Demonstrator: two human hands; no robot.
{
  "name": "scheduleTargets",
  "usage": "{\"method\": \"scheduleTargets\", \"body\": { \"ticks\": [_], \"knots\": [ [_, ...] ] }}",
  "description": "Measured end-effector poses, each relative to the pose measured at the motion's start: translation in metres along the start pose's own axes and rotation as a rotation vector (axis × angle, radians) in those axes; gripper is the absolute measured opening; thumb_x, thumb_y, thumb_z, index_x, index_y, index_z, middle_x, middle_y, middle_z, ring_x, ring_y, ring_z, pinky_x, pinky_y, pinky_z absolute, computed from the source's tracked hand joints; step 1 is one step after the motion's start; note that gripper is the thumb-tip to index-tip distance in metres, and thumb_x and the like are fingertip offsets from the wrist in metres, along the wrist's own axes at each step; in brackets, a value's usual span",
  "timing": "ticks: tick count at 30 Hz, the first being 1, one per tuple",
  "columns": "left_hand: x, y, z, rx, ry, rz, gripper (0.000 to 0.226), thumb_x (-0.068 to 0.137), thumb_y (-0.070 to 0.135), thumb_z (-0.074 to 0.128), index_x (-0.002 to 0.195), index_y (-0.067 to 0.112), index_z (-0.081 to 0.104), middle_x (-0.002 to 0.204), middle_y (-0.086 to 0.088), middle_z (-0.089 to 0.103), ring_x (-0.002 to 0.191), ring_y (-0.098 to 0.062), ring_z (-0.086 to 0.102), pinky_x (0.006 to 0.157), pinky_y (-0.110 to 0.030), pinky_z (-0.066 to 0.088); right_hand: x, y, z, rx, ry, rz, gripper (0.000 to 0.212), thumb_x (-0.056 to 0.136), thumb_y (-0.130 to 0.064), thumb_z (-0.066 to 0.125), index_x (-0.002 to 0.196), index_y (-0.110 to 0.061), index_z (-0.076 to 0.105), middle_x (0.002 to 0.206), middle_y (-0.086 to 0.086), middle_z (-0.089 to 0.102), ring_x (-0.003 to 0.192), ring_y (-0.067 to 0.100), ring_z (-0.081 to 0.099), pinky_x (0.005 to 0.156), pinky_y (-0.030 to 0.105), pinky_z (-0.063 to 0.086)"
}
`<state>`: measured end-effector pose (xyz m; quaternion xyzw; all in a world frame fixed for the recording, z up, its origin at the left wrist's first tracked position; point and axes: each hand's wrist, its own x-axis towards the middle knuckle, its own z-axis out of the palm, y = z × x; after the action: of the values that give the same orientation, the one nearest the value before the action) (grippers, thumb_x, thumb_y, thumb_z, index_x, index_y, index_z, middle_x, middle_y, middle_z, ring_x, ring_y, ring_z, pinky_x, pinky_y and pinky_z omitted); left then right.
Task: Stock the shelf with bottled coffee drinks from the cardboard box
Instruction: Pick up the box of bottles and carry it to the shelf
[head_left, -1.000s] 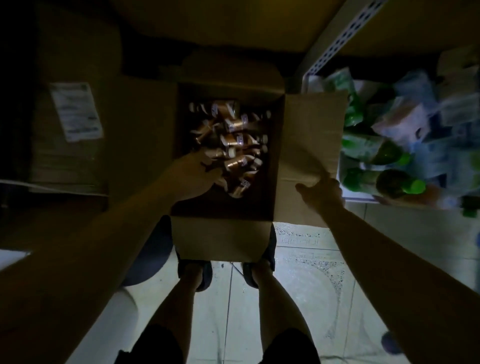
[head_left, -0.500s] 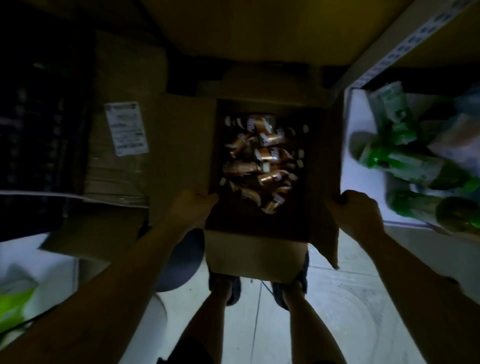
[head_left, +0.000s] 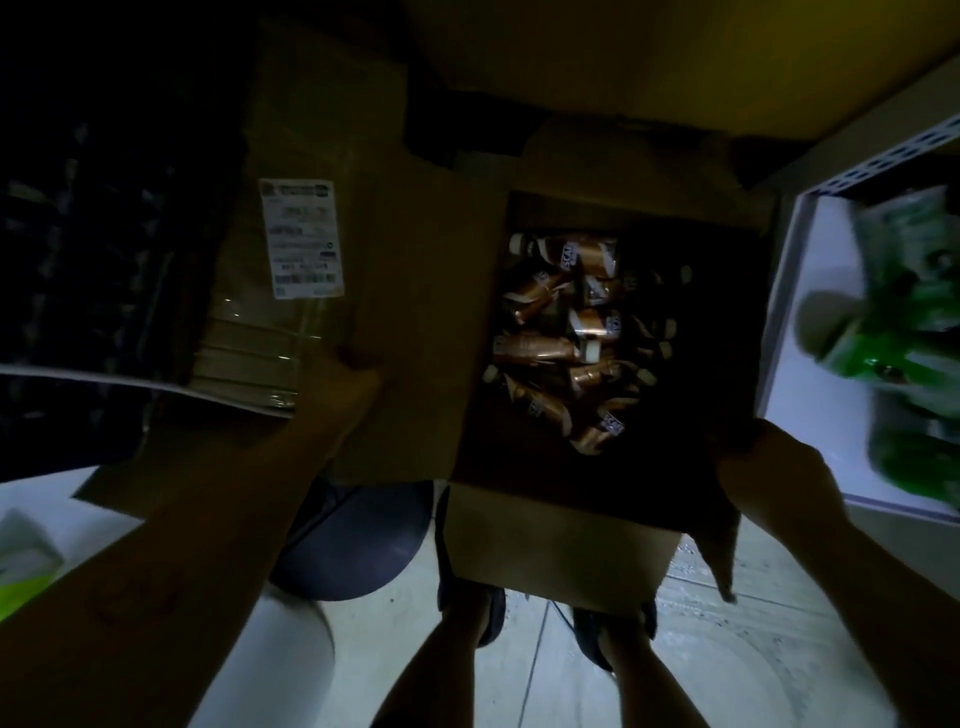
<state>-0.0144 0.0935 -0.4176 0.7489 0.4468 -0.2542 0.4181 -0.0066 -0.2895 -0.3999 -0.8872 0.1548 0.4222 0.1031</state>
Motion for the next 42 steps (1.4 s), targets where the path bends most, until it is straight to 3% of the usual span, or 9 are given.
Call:
{"method": "scheduleTargets", "body": {
  "ticks": [5, 9, 12, 17, 21, 25, 30, 36, 42],
  "knots": [
    [-0.027, 0.012, 0.025, 0.326, -0.082, 0.066, 0.060, 0.084, 0.050, 0.062, 0.122, 0.004, 0.056, 0.119, -0.017, 0.061, 0.107, -0.036, 0.058, 0.081, -0.028, 0.038, -0.007, -0.009, -0.015, 0.034, -0.075, 0.065, 0.047, 0.092, -0.057, 0.044, 0.099, -0.012, 0.057, 0.060, 0.006, 0.067, 0.040, 0.017, 0.065, 0.049, 0.031, 0.056],
    [-0.024, 0.025, 0.030, 0.527, -0.124, 0.085, 0.045, 0.090, 0.053, 0.050, 0.070, 0.013, 0.051, 0.069, -0.003, 0.054, 0.062, -0.019, 0.053, 0.055, -0.025, 0.039, -0.005, -0.011, -0.016, -0.020, -0.037, 0.071, 0.035, 0.098, -0.038, 0.044, 0.085, -0.009, 0.059, 0.060, 0.009, 0.065, 0.049, 0.022, 0.068, 0.061, 0.040, 0.060],
    [-0.034, 0.035, 0.031, 0.664, -0.094, 0.183, 0.046, 0.094, 0.046, 0.048, 0.060, 0.014, 0.046, 0.059, -0.002, 0.048, 0.053, -0.015, 0.046, 0.049, -0.025, 0.033, -0.004, -0.007, -0.027, 0.018, -0.056, 0.103, 0.024, 0.098, -0.019, 0.045, 0.080, -0.006, 0.055, 0.064, 0.012, 0.066, 0.044, 0.021, 0.067, 0.052, 0.033, 0.059],
    [-0.077, 0.081, 0.014, 0.617, -0.074, 0.206, 0.042, 0.094, 0.040, 0.050, 0.061, 0.013, 0.046, 0.062, -0.003, 0.050, 0.054, -0.015, 0.047, 0.048, -0.024, 0.033, -0.038, -0.001, -0.088, -0.032, -0.010, -0.009, 0.032, 0.097, -0.021, 0.045, 0.087, 0.002, 0.064, 0.065, 0.009, 0.061, 0.066, 0.031, 0.068, 0.064, 0.034, 0.055],
    [-0.145, 0.129, -0.040, 0.651, -0.095, 0.249, 0.039, 0.093, 0.036, 0.051, 0.063, 0.011, 0.044, 0.077, -0.007, 0.055, 0.065, -0.019, 0.049, 0.061, -0.027, 0.038, -0.102, -0.018, -0.152, -0.002, 0.038, -0.014, 0.032, 0.093, -0.027, 0.053, 0.093, 0.001, 0.067, 0.099, 0.024, 0.068, 0.090, 0.037, 0.066, 0.072, 0.035, 0.051],
    [-0.231, 0.177, -0.097, 0.775, -0.127, 0.241, 0.032, 0.092, 0.040, 0.046, 0.089, 0.008, 0.051, 0.090, -0.010, 0.051, 0.082, -0.026, 0.053, 0.068, -0.030, 0.039, -0.188, -0.030, -0.209, -0.035, 0.095, -0.039, 0.039, 0.092, -0.033, 0.056, 0.109, 0.003, 0.063, 0.117, 0.026, 0.061, 0.108, 0.040, 0.058, 0.084, 0.041, 0.047],
    [-0.320, 0.226, -0.169, 0.849, -0.163, 0.298, 0.037, 0.087, 0.035, 0.048, 0.111, 0.008, 0.059, 0.109, -0.013, 0.061, 0.092, -0.028, 0.058, 0.067, -0.030, 0.044, -0.289, -0.045, -0.269, -0.090, 0.109, -0.109, 0.032, 0.093, -0.026, 0.050, 0.105, 0.001, 0.062, 0.111, 0.022, 0.065, 0.099, 0.036, 0.063, 0.070, 0.034, 0.044],
    [-0.427, 0.277, -0.247, 0.744, -0.070, 0.397, 0.030, 0.088, 0.031, 0.048, 0.106, 0.008, 0.057, 0.090, -0.011, 0.060, 0.074, -0.027, 0.061, 0.066, -0.037, 0.057, -0.404, -0.071, -0.347, -0.084, 0.283, -0.169, 0.028, 0.091, -0.023, 0.052, 0.065, -0.013, 0.048, 0.068, 0.006, 0.052, 0.065, 0.025, 0.053, 0.059, 0.031, 0.041],
    [-0.528, 0.300, -0.315, 0.570, 0.113, 0.490, 0.023, 0.086, 0.023, 0.047, 0.085, 0.003, 0.060, 0.080, -0.016, 0.062, 0.063, -0.031, 0.064, 0.045, -0.034, 0.055, -0.504, -0.088, -0.431, -0.165, 0.502, -0.272, 0.029, 0.089, -0.026, 0.053, 0.063, -0.013, 0.051, 0.064, 0.006, 0.054, 0.054, 0.020, 0.053, 0.040, 0.024, 0.033]
  ]
}}
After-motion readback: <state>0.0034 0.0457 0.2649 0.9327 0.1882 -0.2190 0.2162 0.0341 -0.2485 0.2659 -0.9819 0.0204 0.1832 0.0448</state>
